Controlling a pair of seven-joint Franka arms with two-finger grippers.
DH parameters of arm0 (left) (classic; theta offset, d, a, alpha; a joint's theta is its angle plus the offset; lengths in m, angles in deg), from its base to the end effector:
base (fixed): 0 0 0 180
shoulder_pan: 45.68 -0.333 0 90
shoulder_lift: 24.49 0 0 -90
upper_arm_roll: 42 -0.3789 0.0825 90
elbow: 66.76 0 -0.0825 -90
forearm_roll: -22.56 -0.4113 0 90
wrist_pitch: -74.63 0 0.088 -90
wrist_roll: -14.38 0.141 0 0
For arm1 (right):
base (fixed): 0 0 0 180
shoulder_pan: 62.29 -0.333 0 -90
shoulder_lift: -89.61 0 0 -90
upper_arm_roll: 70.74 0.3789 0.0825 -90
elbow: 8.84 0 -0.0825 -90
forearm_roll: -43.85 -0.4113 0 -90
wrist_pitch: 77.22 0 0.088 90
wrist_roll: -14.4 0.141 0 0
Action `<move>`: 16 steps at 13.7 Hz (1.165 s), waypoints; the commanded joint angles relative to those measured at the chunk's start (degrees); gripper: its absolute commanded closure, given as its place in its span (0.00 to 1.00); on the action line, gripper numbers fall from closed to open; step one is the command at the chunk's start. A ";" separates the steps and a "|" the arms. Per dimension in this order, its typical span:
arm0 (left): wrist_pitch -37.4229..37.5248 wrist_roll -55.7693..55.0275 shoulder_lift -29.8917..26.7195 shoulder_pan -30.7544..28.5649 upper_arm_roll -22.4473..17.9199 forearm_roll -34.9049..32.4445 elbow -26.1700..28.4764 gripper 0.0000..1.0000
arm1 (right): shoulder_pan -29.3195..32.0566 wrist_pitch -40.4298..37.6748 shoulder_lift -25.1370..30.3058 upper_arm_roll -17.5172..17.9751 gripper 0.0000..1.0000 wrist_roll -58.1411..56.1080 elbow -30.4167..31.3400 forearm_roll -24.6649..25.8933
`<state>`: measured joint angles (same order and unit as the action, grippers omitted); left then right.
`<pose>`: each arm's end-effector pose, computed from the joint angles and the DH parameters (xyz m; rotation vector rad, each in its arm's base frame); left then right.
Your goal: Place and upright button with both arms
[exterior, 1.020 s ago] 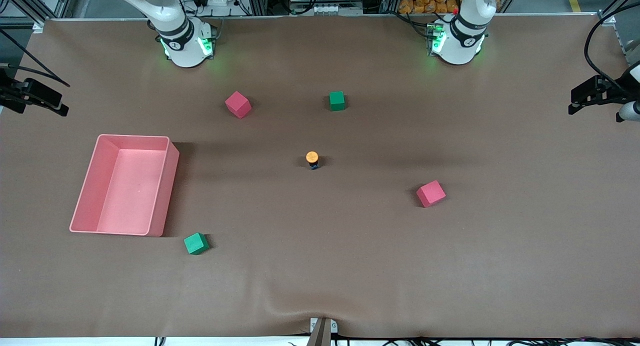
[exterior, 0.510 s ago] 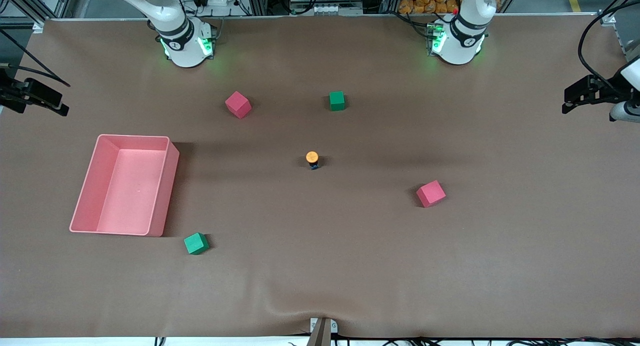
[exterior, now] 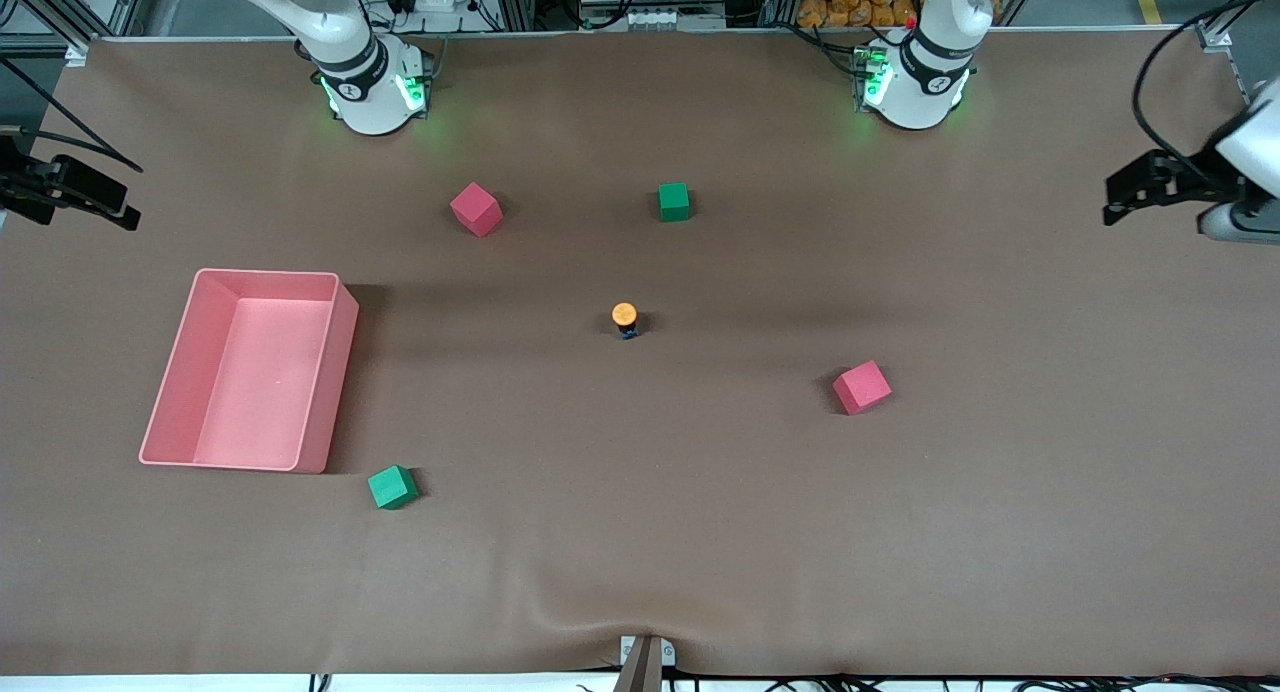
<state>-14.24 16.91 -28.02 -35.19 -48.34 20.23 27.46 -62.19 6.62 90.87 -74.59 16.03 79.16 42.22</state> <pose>0.5540 -0.0323 0.6499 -3.1016 0.1813 0.0492 0.5598 -0.0349 0.6741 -3.1063 0.1477 0.0778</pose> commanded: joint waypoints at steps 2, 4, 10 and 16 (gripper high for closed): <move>1.16 -4.73 -0.33 -0.99 2.21 -0.48 -0.79 0.00 | 0.34 -0.69 0.67 -0.46 0.00 -1.80 -0.12 -0.30; 0.98 -3.50 -0.16 -1.43 2.21 -0.48 -0.88 0.00 | 0.25 -0.69 0.67 -0.46 0.00 -1.80 -0.11 -0.30; 0.63 -8.40 0.20 -3.72 2.21 0.67 -0.53 0.00 | 0.08 -0.61 0.50 -0.37 0.00 -1.80 -0.03 -0.30; 0.01 -6.58 0.99 -3.90 2.03 0.92 -0.88 0.00 | -0.10 -0.43 0.41 -0.29 0.00 -1.80 -0.03 -0.30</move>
<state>-14.13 9.76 -27.51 -38.63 -46.51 20.55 27.41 -62.17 6.58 90.87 -74.98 14.87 79.16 42.22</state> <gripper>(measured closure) 0.000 0.000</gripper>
